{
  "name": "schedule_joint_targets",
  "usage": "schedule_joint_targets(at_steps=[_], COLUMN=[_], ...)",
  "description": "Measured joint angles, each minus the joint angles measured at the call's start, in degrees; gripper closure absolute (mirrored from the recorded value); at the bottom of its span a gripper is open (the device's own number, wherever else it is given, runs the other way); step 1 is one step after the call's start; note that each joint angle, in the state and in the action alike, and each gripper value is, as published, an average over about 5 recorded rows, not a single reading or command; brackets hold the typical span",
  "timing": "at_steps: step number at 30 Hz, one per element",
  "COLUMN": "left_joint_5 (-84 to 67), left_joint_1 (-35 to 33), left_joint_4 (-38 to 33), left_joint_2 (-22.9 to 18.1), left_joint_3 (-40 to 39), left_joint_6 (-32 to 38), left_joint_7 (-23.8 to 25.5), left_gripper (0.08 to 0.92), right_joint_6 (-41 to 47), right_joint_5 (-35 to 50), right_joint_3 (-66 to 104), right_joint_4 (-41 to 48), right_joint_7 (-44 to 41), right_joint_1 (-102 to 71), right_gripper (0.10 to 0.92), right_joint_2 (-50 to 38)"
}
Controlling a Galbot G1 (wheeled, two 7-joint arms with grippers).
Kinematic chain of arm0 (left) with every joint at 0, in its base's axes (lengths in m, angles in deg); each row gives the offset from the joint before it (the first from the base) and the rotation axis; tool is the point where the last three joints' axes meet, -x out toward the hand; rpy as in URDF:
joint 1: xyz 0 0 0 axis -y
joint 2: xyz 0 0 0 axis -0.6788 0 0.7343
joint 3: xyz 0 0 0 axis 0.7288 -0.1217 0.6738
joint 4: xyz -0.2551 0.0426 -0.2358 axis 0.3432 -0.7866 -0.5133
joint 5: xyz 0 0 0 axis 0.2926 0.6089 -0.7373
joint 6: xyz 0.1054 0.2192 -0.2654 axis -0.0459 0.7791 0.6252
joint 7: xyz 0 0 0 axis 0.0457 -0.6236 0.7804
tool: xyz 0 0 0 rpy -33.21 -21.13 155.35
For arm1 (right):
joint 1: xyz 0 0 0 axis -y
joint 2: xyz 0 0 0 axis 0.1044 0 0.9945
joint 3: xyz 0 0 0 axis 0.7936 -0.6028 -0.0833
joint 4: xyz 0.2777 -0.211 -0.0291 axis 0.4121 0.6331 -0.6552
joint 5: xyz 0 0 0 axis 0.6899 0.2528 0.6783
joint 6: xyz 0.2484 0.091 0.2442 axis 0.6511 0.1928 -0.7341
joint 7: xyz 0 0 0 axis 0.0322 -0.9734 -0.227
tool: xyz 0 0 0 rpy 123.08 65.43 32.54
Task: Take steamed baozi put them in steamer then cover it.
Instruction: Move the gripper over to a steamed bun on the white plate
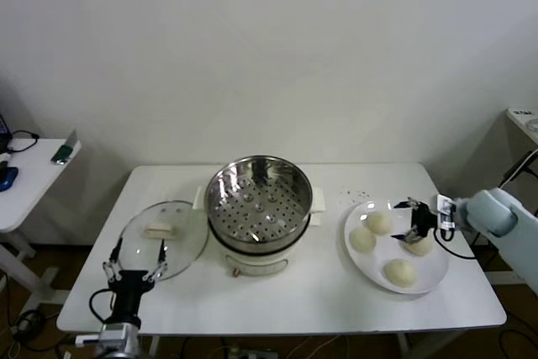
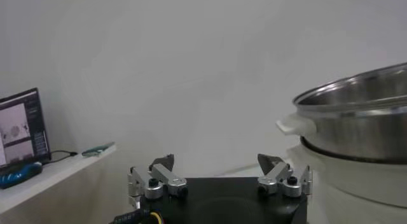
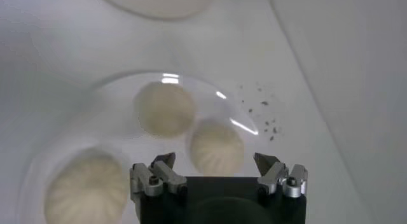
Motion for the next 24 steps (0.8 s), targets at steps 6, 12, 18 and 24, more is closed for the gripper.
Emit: schedule_joint_targets(at_steps=[6, 12, 18, 24], left_joint_5=[0.0, 0.3, 0.8, 1.2], left_joint_1=[-0.1, -0.1, 0.2, 0.3], left_joint_4=[0.1, 0.2, 0.2, 0.4], left_joint_2=[0.6, 0.7, 0.9, 1.1], left_joint_3=[0.6, 0.6, 0.7, 0.8], left_joint_6=[-0.5, -0.6, -0.7, -0.7], left_joint_7=[-0.2, -0.2, -0.3, -0.3], left_gripper=[0.177, 0.177, 0.177, 0.177], right_joint_6=[-0.6, -0.9, -0.9, -0.8], right_joint_5=[-0.4, -0.8, -0.9, -1.1], right_joint_3=[-12.0, -18.9, -22.6, -24.7], right_joint_4=[7.1, 13.2, 17.4, 20.2], right_joint_7=[-3.1, -4.7, -5.4, -5.8], right_joint_1=[9.4, 14.4, 16.7, 17.6], right_gripper=[0.203, 0.203, 0.203, 0.203], right_joint_2=[4.6, 9.5, 13.6, 16.5])
